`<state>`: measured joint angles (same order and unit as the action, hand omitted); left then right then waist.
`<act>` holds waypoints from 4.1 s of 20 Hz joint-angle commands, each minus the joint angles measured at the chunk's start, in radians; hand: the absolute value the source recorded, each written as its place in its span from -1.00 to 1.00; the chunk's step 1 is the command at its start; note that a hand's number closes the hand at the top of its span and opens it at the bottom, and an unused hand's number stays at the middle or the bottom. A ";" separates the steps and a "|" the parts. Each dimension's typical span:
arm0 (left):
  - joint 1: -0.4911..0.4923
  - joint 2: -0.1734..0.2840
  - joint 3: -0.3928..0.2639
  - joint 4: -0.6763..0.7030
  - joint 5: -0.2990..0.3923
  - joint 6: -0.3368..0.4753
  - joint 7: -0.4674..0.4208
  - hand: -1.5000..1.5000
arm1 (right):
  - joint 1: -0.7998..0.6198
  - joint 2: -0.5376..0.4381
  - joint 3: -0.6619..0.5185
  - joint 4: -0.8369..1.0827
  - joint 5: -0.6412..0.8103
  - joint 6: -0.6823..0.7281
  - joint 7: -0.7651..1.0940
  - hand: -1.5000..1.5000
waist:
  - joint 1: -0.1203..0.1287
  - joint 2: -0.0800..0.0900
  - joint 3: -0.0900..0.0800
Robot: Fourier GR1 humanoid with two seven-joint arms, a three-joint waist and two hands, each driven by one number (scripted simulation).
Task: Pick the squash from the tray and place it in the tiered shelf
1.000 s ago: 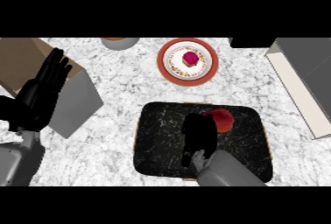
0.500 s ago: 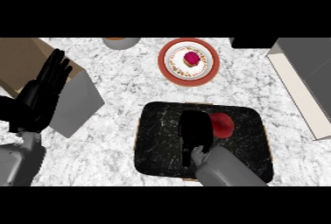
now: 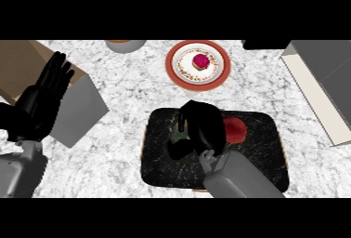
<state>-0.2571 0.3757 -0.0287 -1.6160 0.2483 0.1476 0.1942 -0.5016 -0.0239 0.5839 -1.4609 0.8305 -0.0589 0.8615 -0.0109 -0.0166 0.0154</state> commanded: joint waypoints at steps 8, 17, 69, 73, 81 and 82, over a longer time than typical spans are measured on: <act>0.033 -0.018 0.011 0.087 0.011 -0.031 0.017 0.00 | -0.145 -0.014 -0.173 -0.368 0.143 -0.021 0.183 1.00 | -0.011 0.012 -0.016; 0.057 -0.035 0.007 0.083 -0.017 -0.029 0.002 0.00 | -0.269 -0.216 -0.463 -0.421 0.060 0.212 0.199 1.00 | -0.007 0.018 -0.017; 0.044 -0.113 0.040 0.058 -0.082 -0.068 0.027 0.00 | 0.045 -0.651 -1.351 0.264 -0.352 -0.116 -0.748 -1.00 | 0.014 0.020 -0.014; 0.031 -0.086 0.085 0.093 -0.050 -0.101 0.030 0.00 | 0.018 -0.754 -1.400 0.319 -0.406 -0.056 -0.767 -1.00 | 0.009 0.021 -0.015; 0.038 -0.080 0.091 0.053 -0.056 -0.099 0.061 0.00 | 0.089 -0.873 -1.527 0.412 -0.631 0.283 -0.680 -1.00 | -0.011 0.014 -0.015; 0.085 -0.126 0.048 0.056 -0.112 -0.063 0.007 0.00 | 0.099 -0.907 -1.548 0.402 -0.650 0.318 -0.663 -1.00 | -0.016 0.014 -0.015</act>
<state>-0.2351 0.2940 0.0526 -1.6339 0.1693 0.0612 0.2024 -0.4494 -0.8574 -0.8888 -1.0903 0.2602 0.1493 0.1930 -0.0134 -0.0186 0.0127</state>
